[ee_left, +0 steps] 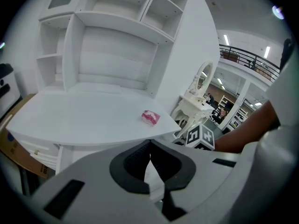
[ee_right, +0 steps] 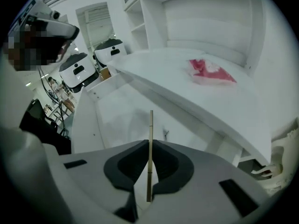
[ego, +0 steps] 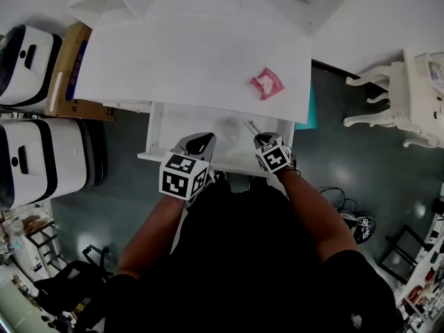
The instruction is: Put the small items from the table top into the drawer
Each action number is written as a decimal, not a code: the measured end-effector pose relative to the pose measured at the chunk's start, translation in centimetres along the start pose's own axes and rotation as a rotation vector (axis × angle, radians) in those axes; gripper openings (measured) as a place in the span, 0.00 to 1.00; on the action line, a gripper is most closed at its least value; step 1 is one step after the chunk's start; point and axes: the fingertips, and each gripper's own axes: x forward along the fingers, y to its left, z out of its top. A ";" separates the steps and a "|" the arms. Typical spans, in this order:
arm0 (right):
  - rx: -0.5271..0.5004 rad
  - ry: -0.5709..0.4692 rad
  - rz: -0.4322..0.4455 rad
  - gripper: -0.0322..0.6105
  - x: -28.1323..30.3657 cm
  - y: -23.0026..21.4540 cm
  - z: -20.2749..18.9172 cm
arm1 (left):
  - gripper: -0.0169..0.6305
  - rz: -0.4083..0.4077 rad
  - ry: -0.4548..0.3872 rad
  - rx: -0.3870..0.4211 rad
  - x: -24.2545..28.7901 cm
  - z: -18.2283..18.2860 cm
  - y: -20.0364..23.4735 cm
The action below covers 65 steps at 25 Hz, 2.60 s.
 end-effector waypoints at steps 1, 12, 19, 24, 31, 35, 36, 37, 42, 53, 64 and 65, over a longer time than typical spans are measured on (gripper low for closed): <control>0.008 0.016 0.002 0.12 0.8 0.0 -0.3 | 0.04 0.003 0.002 -0.004 -0.1 -0.1 0.1; 0.008 0.145 -0.014 0.12 6.4 -0.9 -2.1 | 0.04 0.044 0.036 -0.042 -1.6 -1.9 1.0; -0.029 0.167 -0.026 0.12 7.3 -1.2 -2.8 | 0.04 0.063 0.049 -0.076 -1.8 -3.0 1.4; -0.046 0.179 -0.035 0.12 7.7 -1.1 -3.1 | 0.04 0.068 0.046 -0.082 -2.0 -3.1 1.5; -0.027 0.185 -0.015 0.12 7.1 -0.9 -3.1 | 0.04 0.059 0.044 -0.078 -1.9 -3.3 1.1; -0.014 0.160 -0.003 0.12 5.6 -0.3 -2.5 | 0.04 0.046 0.024 -0.064 -1.8 -2.6 0.8; -0.010 0.143 0.001 0.12 5.0 -0.2 -2.1 | 0.04 0.042 0.017 -0.058 -1.7 -2.3 0.8; -0.004 0.122 0.005 0.12 4.3 -0.1 -1.6 | 0.04 0.037 0.011 -0.052 -1.7 -2.0 0.7; 0.077 0.007 0.011 0.12 -0.6 -0.6 1.4 | 0.04 -0.002 -0.018 -0.037 -1.1 -0.4 0.0; 0.318 -0.328 0.043 0.12 -12.1 -1.4 6.7 | 0.04 -0.045 -0.071 -0.001 -0.4 2.4 -1.5; 0.258 -0.519 0.037 0.10 -19.2 -0.4 8.5 | 0.04 -0.100 -0.111 0.114 -0.6 5.2 -5.2; 0.261 -0.523 0.030 0.10 -19.3 -0.5 8.3 | 0.04 -0.100 -0.115 0.121 -0.6 5.4 -5.3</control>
